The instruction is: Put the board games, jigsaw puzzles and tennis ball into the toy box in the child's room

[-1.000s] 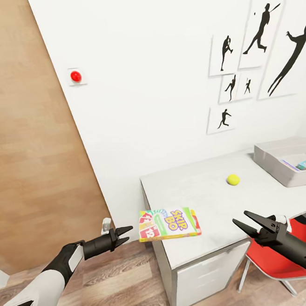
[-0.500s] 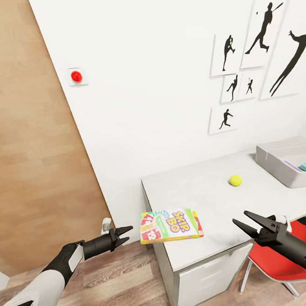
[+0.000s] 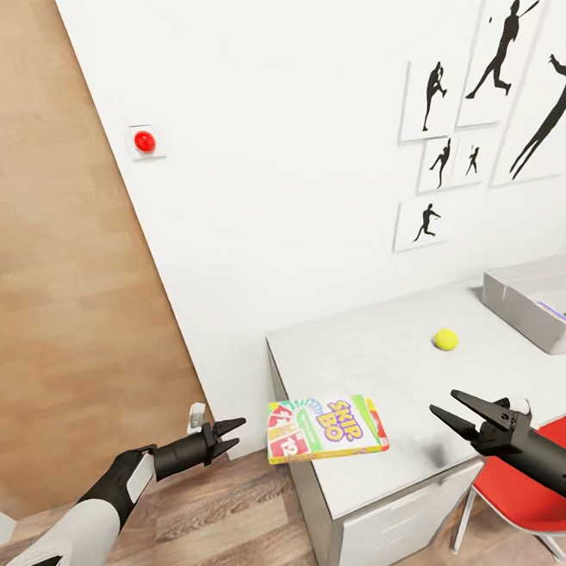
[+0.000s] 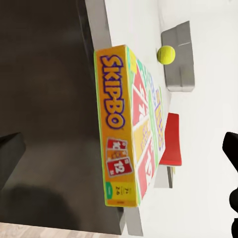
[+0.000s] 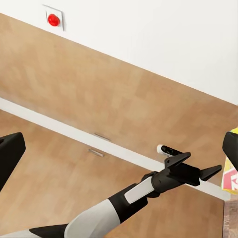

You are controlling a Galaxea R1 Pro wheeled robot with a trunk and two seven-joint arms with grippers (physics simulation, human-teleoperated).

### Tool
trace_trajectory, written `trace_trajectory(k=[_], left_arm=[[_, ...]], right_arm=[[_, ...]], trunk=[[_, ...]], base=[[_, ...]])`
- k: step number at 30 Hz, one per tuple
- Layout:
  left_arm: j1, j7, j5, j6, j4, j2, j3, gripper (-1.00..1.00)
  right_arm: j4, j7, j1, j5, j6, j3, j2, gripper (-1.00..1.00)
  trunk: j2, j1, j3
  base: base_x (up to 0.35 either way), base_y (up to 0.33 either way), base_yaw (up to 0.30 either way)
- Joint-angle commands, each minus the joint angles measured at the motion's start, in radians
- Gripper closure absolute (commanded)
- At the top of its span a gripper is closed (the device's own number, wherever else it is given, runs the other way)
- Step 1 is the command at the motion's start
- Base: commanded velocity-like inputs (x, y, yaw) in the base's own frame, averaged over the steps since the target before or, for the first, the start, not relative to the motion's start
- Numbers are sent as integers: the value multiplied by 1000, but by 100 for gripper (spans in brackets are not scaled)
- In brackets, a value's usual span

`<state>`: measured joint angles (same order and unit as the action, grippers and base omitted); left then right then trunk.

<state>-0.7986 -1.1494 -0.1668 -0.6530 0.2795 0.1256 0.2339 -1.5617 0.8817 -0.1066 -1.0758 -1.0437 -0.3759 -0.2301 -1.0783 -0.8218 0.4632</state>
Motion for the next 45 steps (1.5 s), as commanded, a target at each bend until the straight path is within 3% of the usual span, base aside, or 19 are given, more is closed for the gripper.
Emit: trace_trajectory(k=[1, 18, 45], left_arm=[[-1, -1, -5, -8, 0, 0, -1, -100], [-1, 0, -5, -8, 0, 0, -1, -100], [-1, -1, -6, -9, 0, 0, -1, -100]], right_arm=[[0, 5, -1, 4, -3, -1, 0, -100], [0, 5, -1, 4, -3, 0, 0, -100], [1, 4, -1, 4, -3, 0, 0, -100]], trunk=[[-1, 0, 1], [-1, 0, 1], [-1, 0, 1]], base=[[7, 5, 0], [1, -99, 0], [0, -4, 0]])
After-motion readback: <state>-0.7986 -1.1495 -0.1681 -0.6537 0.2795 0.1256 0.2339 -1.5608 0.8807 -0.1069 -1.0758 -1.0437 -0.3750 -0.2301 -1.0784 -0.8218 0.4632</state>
